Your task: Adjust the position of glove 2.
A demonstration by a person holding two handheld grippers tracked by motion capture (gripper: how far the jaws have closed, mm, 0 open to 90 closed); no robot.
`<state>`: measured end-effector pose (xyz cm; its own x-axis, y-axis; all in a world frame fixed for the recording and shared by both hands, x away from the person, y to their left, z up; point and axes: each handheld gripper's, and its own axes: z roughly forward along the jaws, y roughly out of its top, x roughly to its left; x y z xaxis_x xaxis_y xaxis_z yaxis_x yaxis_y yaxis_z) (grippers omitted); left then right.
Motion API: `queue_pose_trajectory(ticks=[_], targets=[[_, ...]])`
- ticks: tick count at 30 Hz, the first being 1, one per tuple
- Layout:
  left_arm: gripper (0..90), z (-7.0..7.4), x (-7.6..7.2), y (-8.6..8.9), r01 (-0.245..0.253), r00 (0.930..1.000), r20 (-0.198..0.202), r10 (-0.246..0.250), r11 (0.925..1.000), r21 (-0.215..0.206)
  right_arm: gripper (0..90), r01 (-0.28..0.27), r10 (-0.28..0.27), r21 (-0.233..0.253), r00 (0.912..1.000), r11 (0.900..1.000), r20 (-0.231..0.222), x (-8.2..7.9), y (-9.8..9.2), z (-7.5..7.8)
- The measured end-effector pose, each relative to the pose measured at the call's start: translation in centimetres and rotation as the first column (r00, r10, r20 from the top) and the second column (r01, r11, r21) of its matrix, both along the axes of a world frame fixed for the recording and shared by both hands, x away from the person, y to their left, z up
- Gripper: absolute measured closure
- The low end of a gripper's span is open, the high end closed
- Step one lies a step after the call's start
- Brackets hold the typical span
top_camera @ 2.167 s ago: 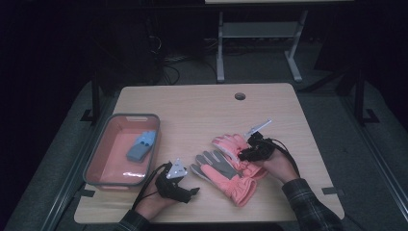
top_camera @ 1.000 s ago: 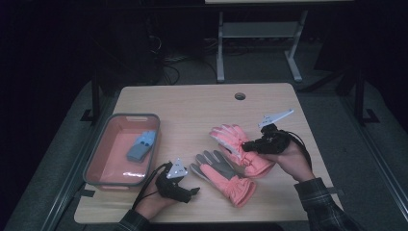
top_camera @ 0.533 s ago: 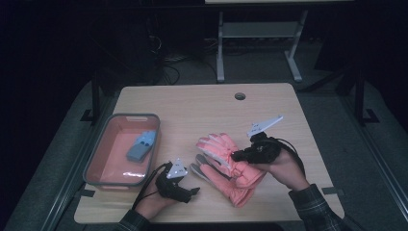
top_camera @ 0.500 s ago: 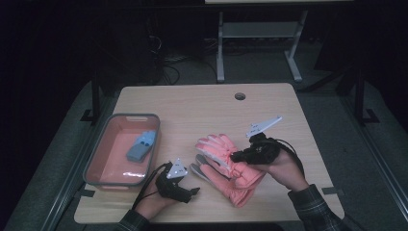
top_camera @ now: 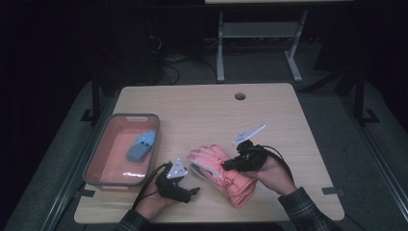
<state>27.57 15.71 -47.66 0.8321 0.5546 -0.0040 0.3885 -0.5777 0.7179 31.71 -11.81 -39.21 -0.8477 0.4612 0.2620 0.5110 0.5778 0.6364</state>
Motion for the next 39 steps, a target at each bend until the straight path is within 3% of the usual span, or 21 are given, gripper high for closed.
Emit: queue_pose_trajectory(ticks=[9, 16, 18, 22, 27, 30, 32, 34, 37, 39], targets=[[12.6, 0.0, 0.0, 0.0, 0.0, 1.0, 0.0, 0.0, 1.0, 0.001, 87.8, 0.024, -0.021, -0.105, 0.9993, 0.994, 0.03, -0.2, 1.5, -1.8], [12.5, 0.0, 0.0, -0.1, -0.003, 1.0, 0.004, 0.003, 1.0, 0.001, 87.0, 0.018, -0.015, -0.138, 0.9996, 0.99, 0.023, -0.4, 1.9, -2.7], [12.5, 0.0, 0.1, -0.1, 0.001, 1.0, 0.004, -0.001, 1.0, 0.003, 83.1, 0.012, -0.008, -0.116, 0.9996, 0.993, 0.028, -0.4, 1.7, -2.6], [12.5, 0.1, 0.2, -0.1, 0.007, 1.0, 0.003, -0.007, 0.9999, 0.008, 66.9, 0.02, -0.019, -0.045, 0.9992, 0.999, 0.034, -0.4, 0.8, -1.4], [15.7, 0.4, 0.2, -0.3, -0.019, 0.9998, -0.012, 0.019, 0.9995, 0.025, 61.1, 0.024, -0.024, 0.009, 0.9981, 1.0, 0.056, -0.2, 0.0, -0.2], [24.3, 0.8, 0.1, -0.3, -0.037, 0.9988, -0.033, 0.038, 0.9991, 0.023, 59.6, 0.044, -0.047, 0.047, 0.9965, 0.998, 0.07, -0.1, -0.8, 0.7], [31.0, 1.1, -0.1, -0.1, -0.054, 0.9974, -0.048, 0.054, 0.9984, 0.017, 65.0, 0.065, -0.07, 0.062, 0.9936, 0.996, 0.089, -0.1, -1.4, 1.3], [43.5, 1.7, -0.3, 0.1, -0.075, 0.9951, -0.064, 0.075, 0.9972, 0.005, 74.4, 0.09, -0.096, 0.069, 0.9902, 0.994, 0.101, 0.0, -2.4, 1.5], [68.0, 2.3, -0.7, 0.2, -0.071, 0.9937, -0.089, 0.069, 0.9972, -0.023, 88.4, 0.117, -0.123, 0.049, 0.9851, 0.992, 0.121, 0.3, -3.9, 1.2], [83.3, 2.5, -0.9, 0.0, -0.049, 0.9945, -0.095, 0.044, 0.9979, -0.043, 90.0, 0.139, -0.142, 0.035, 0.9817, 0.99, 0.127, 0.4, -5.0, 0.6]])
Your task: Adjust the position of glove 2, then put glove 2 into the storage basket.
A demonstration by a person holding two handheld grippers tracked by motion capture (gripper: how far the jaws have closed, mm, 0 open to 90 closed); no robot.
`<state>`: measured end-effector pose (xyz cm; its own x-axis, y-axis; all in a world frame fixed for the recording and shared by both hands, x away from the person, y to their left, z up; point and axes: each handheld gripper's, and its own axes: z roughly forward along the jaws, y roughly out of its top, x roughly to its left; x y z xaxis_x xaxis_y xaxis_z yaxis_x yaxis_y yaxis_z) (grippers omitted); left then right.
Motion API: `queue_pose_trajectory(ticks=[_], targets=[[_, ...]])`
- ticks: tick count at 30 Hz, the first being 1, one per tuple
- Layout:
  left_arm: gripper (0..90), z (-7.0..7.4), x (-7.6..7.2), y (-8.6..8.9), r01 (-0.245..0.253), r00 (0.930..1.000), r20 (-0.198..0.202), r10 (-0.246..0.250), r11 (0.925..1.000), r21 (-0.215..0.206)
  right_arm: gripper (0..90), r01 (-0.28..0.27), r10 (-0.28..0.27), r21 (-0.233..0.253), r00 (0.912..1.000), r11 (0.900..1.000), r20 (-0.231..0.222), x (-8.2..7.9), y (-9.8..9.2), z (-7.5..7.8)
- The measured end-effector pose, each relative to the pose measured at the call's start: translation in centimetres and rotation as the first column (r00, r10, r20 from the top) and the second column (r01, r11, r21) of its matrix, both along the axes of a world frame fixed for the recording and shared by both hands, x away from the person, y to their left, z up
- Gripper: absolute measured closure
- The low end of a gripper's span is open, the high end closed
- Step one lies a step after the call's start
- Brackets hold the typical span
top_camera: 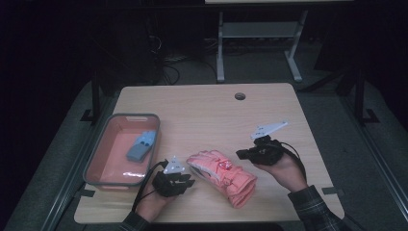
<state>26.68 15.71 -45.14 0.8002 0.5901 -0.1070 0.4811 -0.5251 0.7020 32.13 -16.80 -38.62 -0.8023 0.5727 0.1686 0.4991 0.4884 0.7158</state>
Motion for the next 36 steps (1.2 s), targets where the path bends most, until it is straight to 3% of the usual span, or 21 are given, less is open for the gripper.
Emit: queue_pose_trajectory(ticks=[1, 7, 13, 20, 29, 36], targets=[[88.8, 0.1, -0.1, -0.2, 0.014, 0.9999, 0.005, -0.014, 0.9999, -0.004, 90.0, 0.006, -0.006, -0.01, 1.0, 1.0, -0.004, 0.0, -0.5, -0.4], [89.4, 0.0, -0.2, -1.5, 0.056, 0.9984, -0.003, -0.056, 0.9984, 0.003, 90.0, 0.017, -0.018, -0.05, 0.9992, 0.999, -0.036, -0.8, -2.6, -3.1], [89.3, -0.2, 0.2, -2.1, 0.045, 0.9988, -0.017, -0.045, 0.9989, -0.015, 90.0, 0.003, -0.008, -0.073, 0.9984, 0.997, -0.055, -1.4, -3.1, -4.5], [89.3, 0.0, 1.1, -2.6, 0.042, 0.9991, -0.002, -0.042, 0.999, 0.013, 90.0, -0.03, 0.025, -0.086, 0.9979, 0.996, -0.06, -2.2, -3.4, -5.4], [89.3, -0.3, 3.2, -3.5, 0.032, 0.9994, -0.013, -0.032, 0.999, 0.031, 90.0, -0.086, 0.079, -0.084, 0.9933, 0.993, -0.084, -2.6, -3.2, -6.1], [89.4, -0.1, 5.9, -4.5, 0.034, 0.9992, -0.023, -0.034, 0.9993, 0.013, 90.0, -0.15, 0.144, -0.064, 0.9856, 0.987, -0.089, -3.1, -2.2, -6.6]])
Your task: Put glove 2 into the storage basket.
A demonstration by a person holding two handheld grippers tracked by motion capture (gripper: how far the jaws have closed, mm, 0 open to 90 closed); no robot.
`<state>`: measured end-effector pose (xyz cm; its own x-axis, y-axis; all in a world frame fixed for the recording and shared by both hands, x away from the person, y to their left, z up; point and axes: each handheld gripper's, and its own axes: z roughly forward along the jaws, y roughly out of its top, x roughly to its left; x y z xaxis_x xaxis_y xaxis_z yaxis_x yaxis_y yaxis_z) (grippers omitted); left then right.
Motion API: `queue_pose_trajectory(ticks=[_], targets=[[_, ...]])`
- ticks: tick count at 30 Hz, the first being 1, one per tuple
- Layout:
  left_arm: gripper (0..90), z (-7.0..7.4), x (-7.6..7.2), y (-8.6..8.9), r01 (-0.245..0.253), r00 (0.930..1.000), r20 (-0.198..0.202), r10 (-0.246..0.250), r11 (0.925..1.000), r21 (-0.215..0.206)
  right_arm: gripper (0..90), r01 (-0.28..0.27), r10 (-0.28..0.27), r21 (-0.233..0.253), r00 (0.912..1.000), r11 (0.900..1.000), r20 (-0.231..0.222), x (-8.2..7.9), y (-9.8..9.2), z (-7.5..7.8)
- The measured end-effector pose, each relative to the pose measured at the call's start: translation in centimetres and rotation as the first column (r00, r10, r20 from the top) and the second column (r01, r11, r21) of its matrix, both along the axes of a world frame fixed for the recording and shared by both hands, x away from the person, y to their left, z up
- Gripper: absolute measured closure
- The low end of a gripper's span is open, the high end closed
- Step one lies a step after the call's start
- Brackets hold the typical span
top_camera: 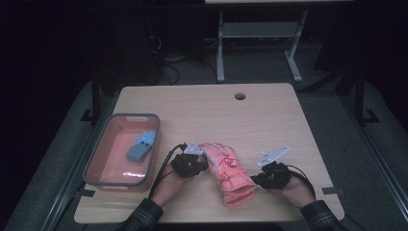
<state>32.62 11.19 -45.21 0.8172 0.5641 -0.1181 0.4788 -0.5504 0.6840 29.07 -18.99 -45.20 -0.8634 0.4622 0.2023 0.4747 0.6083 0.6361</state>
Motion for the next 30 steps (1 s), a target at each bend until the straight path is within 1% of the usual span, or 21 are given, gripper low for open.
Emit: queue_pose_trajectory(ticks=[2, 3, 4, 5, 6, 8, 10, 12, 14, 17, 18, 19, 21, 23, 24, 25, 26, 27, 28, 29, 30], targets=[[89.4, 0.0, 0.3, 0.0, 0.005, 1.0, -0.005, -0.005, 1.0, 0.002, 90.0, -0.019, 0.019, 0.001, 0.9998, 1.0, -0.004, -0.2, 0.4, -0.1], [89.4, 0.1, 0.5, -0.1, 0.008, 1.0, -0.005, -0.008, 1.0, 0.006, 90.0, -0.019, 0.019, 0.001, 0.9998, 1.0, -0.004, -0.2, 0.4, -0.1], [89.4, 0.1, 0.9, -0.2, 0.003, 0.9999, -0.011, -0.003, 1.0, 0.006, 90.0, -0.036, 0.036, 0.007, 0.9993, 0.999, -0.003, -0.3, 0.8, -0.2], [89.4, 0.1, 1.1, -0.3, -0.004, 0.9999, -0.017, 0.004, 1.0, -0.002, 90.0, -0.046, 0.046, 0.013, 0.9989, 0.999, -0.003, -0.3, 0.9, -0.2], [89.4, 0.1, 1.4, -0.3, -0.003, 0.9998, -0.02, 0.003, 1.0, -0.005, 90.0, -0.049, 0.049, 0.021, 0.9987, 0.999, -0.013, -0.4, 1.1, -0.2], [89.4, 0.2, 1.9, -0.4, -0.006, 0.9998, -0.019, 0.005, 0.9998, -0.019, 90.0, -0.068, 0.068, 0.023, 0.9976, 0.997, -0.012, -0.6, 1.6, -0.2], [89.4, 0.4, 2.3, -0.6, -0.001, 0.9999, -0.017, 0.0, 0.9995, -0.033, 90.0, -0.081, 0.082, 0.034, 0.9965, 0.996, -0.017, -0.7, 2.0, -0.2], [89.4, 0.5, 2.7, -0.8, 0.014, 0.9999, -0.007, -0.014, 0.9995, -0.027, 90.0, -0.086, 0.087, 0.036, 0.996, 0.996, -0.02, -0.8, 2.4, -0.3], [89.4, 0.4, 2.8, -1.1, 0.005, 0.9999, -0.014, -0.006, 0.9987, -0.051, 90.0, -0.1, 0.101, 0.039, 0.9946, 0.994, -0.023, -0.8, 2.9, -0.3], [89.4, 0.4, 3.0, -1.3, 0.006, 0.9999, -0.011, -0.006, 0.9984, -0.056, 90.0, -0.111, 0.112, 0.045, 0.9933, 0.993, -0.028, -0.9, 3.4, -0.3], [89.4, 0.3, 3.2, -1.6, 0.008, 0.9999, -0.014, -0.009, 0.998, -0.063, 90.0, -0.124, 0.125, 0.045, 0.9918, 0.991, -0.026, -1.0, 4.1, -0.3], [89.5, 0.3, 3.2, -1.6, 0.008, 0.9999, -0.014, -0.009, 0.998, -0.063, 90.0, -0.124, 0.125, 0.045, 0.9918, 0.991, -0.026, -1.0, 4.1, -0.3], [89.4, 0.3, 3.1, -1.7, 0.022, 0.9997, -0.01, -0.023, 0.9973, -0.07, 90.0, -0.138, 0.139, 0.05, 0.99, 0.989, -0.024, -0.9, 4.7, -0.4], [89.4, 0.3, 3.0, -1.9, 0.04, 0.999, -0.016, -0.042, 0.9964, -0.075, 90.0, -0.151, 0.154, 0.064, 0.9873, 0.986, -0.04, -1.0, 5.8, -0.6], [89.4, 0.3, 3.0, -1.8, 0.045, 0.9988, -0.016, -0.046, 0.9965, -0.071, 90.0, -0.157, 0.159, 0.061, 0.9868, 0.986, -0.033, -1.1, 6.1, -0.6], [89.4, 0.3, 3.0, -1.8, 0.045, 0.9988, -0.016, -0.046, 0.9965, -0.071, 90.0, -0.157, 0.159, 0.061, 0.9868, 0.986, -0.033, -1.1, 6.1, -0.6], [89.4, 0.4, 3.0, -1.7, 0.041, 0.999, -0.016, -0.042, 0.9968, -0.068, 90.0, -0.152, 0.153, 0.048, 0.9876, 0.987, -0.033, -1.3, 6.3, -0.5], [89.3, 0.6, 3.0, -1.3, 0.03, 0.9994, -0.013, -0.031, 0.9967, -0.075, 90.0, -0.151, 0.153, 0.049, 0.988, 0.987, -0.024, -1.3, 6.1, -0.4], [89.3, 0.6, 3.0, -1.3, 0.03, 0.9994, -0.013, -0.031, 0.9967, -0.075, 90.0, -0.151, 0.153, 0.049, 0.988, 0.987, -0.024, -1.3, 6.1, -0.4], [89.2, 1.0, 3.0, -0.6, 0.023, 0.9996, -0.012, -0.024, 0.9972, -0.072, 90.0, -0.124, 0.125, 0.064, 0.9919, 0.99, -0.022, -1.4, 5.4, 0.1], [88.7, 1.0, 3.0, -0.6, 0.023, 0.9996, -0.012, -0.024, 0.9972, -0.072, 90.0, -0.109, 0.11, 0.068, 0.9938, 0.992, -0.016, -1.3, 4.9, 0.4]])
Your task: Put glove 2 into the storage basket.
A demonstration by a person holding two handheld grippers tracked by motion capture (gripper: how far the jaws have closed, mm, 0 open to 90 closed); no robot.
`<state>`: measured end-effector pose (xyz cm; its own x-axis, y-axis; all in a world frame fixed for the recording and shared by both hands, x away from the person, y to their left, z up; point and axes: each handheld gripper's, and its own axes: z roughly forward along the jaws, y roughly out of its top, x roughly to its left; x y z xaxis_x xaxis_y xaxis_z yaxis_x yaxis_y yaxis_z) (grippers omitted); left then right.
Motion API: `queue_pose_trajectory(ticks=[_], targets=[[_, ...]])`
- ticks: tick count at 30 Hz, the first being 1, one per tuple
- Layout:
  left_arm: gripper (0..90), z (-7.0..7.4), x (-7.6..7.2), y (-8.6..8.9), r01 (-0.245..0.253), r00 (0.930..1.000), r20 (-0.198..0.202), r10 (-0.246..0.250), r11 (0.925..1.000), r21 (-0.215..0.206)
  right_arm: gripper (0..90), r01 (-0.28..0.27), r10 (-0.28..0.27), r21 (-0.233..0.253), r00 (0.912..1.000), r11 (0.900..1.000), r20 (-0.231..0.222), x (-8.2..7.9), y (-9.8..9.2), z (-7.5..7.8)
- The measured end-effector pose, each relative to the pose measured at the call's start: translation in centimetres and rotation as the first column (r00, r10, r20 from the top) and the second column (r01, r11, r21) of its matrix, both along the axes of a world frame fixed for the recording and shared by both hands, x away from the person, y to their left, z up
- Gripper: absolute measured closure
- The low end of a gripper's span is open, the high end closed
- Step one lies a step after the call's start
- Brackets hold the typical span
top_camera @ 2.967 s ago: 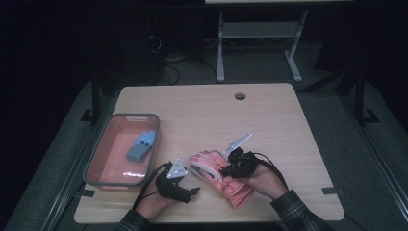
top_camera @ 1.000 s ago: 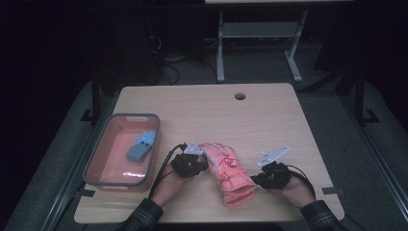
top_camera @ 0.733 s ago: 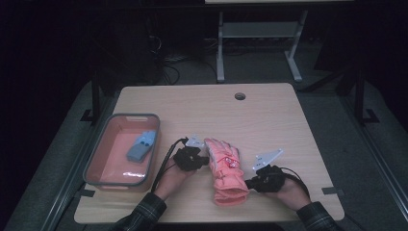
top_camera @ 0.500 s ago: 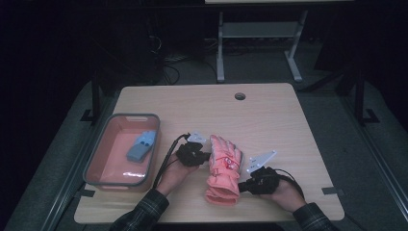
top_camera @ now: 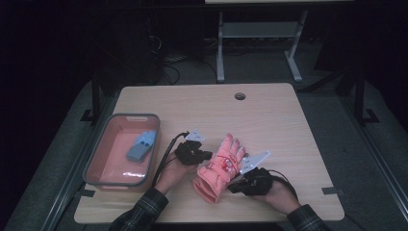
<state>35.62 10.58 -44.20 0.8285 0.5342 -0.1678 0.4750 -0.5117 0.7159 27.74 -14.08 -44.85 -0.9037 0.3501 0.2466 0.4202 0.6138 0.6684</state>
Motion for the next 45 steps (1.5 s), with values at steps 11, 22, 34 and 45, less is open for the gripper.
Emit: queue_pose_trajectory(ticks=[11, 22, 34, 45], targets=[[72.9, 3.4, -1.1, 3.1, -0.077, 0.9968, 0.016, 0.078, 0.9957, -0.052, 90.0, 0.179, -0.187, 0.091, 0.9784, 0.98, 0.088, 1.0, -2.9, 3.3], [39.9, 5.3, -1.8, 3.5, -0.024, 0.9995, 0.018, 0.026, 0.9943, -0.104, 90.0, 0.223, -0.229, 0.06, 0.9664, 0.973, 0.117, 2.4, -1.8, 2.4], [22.5, 5.3, -1.4, 0.7, 0.035, 0.9994, -0.001, -0.035, 0.9969, -0.07, 90.0, 0.225, -0.222, -0.012, 0.9697, 0.974, 0.102, 2.8, -0.8, 0.4], [15.0, 3.5, -0.6, -2.3, 0.078, 0.9956, -0.051, -0.078, 0.9968, -0.021, 90.0, 0.229, -0.219, -0.059, 0.9662, 0.972, 0.136, 2.6, 0.0, 0.1]])
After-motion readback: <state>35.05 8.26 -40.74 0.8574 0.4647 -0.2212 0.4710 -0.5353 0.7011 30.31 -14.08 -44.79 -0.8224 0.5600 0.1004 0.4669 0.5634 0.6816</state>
